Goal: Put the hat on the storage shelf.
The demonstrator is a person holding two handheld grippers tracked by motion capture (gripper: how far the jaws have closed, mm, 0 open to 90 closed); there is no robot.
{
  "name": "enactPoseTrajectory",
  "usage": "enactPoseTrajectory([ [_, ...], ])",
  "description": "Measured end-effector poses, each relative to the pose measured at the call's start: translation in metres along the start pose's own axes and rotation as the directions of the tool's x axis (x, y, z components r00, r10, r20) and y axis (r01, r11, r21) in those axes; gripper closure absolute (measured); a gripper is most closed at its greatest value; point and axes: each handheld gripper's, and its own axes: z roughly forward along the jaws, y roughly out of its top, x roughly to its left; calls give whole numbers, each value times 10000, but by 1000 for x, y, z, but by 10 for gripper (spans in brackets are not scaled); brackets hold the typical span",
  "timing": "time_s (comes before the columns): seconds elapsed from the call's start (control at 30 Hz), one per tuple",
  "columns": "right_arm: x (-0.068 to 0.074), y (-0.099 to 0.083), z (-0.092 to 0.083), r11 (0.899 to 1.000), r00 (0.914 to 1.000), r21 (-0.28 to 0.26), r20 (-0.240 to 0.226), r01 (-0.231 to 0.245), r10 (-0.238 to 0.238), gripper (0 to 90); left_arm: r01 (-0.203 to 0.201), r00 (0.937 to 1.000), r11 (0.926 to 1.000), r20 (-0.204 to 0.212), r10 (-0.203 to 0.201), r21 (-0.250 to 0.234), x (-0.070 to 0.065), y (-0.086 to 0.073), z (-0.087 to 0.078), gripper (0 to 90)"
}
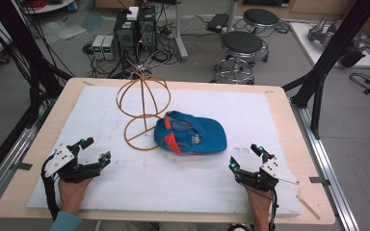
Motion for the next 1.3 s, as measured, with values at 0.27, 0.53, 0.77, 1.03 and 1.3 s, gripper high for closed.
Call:
enactPoseTrajectory([
  [0.27, 0, 0, -1, 10000, 10000, -35, -12, -49, 49, 104, 80, 10000, 10000, -19, -80, 43, 0, 0, 0, 138],
  [0.53, -1, 0, 1, 9999, 10000, 94, 10, -74, 74, 104, 220, 9997, 9997, -65, -220, 76, 2, 0, 1, 138],
  [0.77, -2, 1, 3, 9994, 9998, 263, -50, -208, 209, 103, 25, 10000, 10000, -21, -25, -10, 0, 0, 0, 138],
  [1.03, -3, 8, 12, 9924, 9979, 1227, -618, -112, 189, 104, 67, 10000, 10000, -26, -67, 11, 0, 0, 0, 138],
  [1.3, 5, 51, 30, 9897, 9901, 1428, -1401, 100, 102, 103, 90, 9999, 10000, -60, -90, 38, 1, 0, 0, 138],
])
